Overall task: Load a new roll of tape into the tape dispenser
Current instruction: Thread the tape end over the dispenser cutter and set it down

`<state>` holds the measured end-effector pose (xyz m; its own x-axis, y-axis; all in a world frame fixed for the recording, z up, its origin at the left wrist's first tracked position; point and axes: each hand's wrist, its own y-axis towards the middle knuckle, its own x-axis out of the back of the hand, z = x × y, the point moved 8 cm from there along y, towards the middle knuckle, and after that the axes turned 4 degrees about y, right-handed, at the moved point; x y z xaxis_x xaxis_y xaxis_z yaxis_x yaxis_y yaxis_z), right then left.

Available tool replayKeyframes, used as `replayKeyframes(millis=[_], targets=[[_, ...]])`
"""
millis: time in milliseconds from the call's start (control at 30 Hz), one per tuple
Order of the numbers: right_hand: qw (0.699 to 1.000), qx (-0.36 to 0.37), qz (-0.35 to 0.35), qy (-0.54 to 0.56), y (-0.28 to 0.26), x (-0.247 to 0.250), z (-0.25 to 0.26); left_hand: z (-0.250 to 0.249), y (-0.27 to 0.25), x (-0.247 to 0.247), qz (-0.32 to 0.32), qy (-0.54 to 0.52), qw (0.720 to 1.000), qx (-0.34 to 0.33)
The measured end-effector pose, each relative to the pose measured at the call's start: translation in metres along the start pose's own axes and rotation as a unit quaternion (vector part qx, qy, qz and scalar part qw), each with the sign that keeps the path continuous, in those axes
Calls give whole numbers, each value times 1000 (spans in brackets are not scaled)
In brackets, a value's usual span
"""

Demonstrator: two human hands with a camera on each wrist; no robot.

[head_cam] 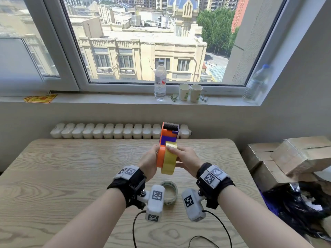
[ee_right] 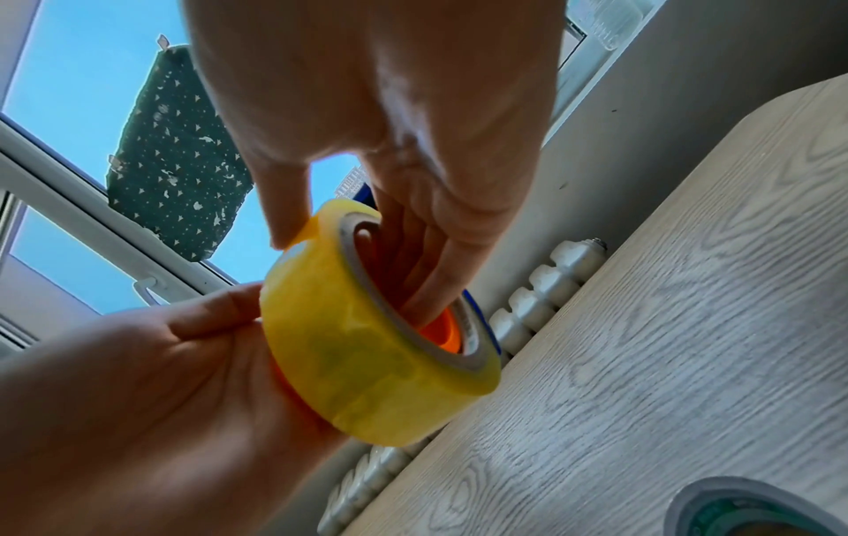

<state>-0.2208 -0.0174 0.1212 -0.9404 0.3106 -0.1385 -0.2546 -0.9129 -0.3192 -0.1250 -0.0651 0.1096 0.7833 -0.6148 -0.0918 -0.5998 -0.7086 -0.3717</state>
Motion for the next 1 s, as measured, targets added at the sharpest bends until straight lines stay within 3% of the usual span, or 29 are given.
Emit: replayKeyframes(millis=[167, 333, 600, 1000], targets=[[999, -11, -38, -29, 4, 1, 0, 0, -1, -3, 4, -16, 1000, -18], [995, -38, -84, -43, 7, 8, 2, -2, -6, -14, 48, -20, 998, -21], [999, -49, -1, -18, 3, 0, 1, -3, -7, -6, 55, 30, 997, -50], [993, -18, -71, -92, 14, 5, 10, -9, -11, -11, 102, 37, 991, -78]])
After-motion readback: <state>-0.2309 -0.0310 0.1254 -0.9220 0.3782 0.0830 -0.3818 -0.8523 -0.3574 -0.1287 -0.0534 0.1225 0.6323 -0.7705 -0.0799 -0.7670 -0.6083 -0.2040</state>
